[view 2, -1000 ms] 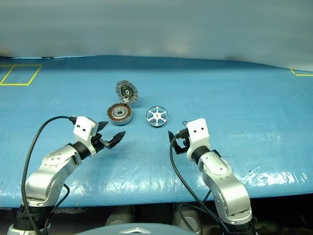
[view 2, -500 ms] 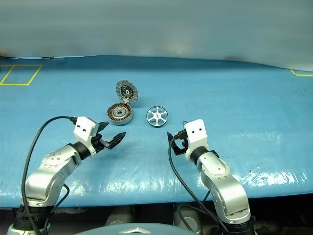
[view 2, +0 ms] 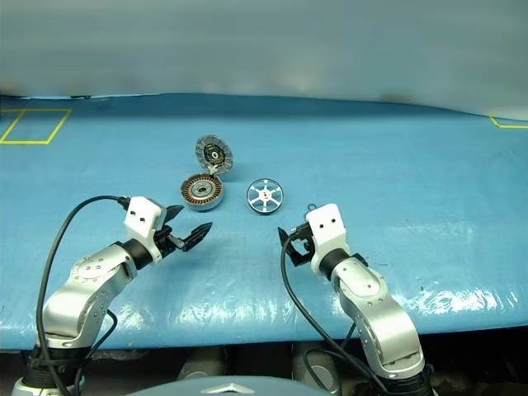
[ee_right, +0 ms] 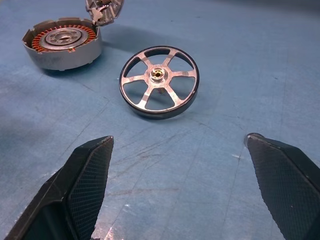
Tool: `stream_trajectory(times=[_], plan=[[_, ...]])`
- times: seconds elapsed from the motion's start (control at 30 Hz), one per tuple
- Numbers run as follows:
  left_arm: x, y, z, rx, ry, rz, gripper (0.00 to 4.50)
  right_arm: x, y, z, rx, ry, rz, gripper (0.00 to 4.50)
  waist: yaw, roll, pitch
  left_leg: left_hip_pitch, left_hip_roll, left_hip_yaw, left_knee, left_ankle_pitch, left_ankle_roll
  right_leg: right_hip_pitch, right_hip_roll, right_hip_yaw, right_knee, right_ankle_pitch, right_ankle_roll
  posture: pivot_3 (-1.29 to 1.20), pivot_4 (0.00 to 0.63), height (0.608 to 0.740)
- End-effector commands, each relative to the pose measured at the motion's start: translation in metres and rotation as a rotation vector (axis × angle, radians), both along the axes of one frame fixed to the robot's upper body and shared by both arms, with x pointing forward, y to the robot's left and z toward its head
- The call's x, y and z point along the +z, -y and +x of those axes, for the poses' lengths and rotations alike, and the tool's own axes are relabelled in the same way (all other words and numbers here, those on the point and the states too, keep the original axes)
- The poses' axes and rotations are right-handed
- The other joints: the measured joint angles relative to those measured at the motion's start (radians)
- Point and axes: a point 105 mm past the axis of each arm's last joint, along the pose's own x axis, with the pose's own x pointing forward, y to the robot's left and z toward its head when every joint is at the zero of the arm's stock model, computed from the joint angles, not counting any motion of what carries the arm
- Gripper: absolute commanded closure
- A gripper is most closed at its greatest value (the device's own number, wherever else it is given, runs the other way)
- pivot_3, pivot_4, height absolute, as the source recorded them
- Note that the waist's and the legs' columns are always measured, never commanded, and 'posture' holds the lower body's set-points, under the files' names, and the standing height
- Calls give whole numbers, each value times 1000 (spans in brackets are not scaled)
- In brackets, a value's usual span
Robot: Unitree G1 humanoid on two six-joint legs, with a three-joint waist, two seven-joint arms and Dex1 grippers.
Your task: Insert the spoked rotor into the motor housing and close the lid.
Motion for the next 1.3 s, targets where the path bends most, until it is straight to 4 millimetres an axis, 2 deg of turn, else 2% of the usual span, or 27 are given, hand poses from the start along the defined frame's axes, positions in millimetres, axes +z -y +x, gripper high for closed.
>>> stream_trajectory(times=[0.03, 1.3], plan=[[10, 3, -1, -9, 38, 1, 0, 9, -1, -1, 6, 46, 7, 19, 0, 0, 0, 0, 0, 0, 0, 0, 0, 0, 0, 0, 0, 0, 0, 0, 150, 740], [9, 3, -1, -10, 34, 10, 0, 8, -5, -2, 19, 53, 9, 19, 0, 0, 0, 0, 0, 0, 0, 0, 0, 0, 0, 0, 0, 0, 0, 0, 150, 740]])
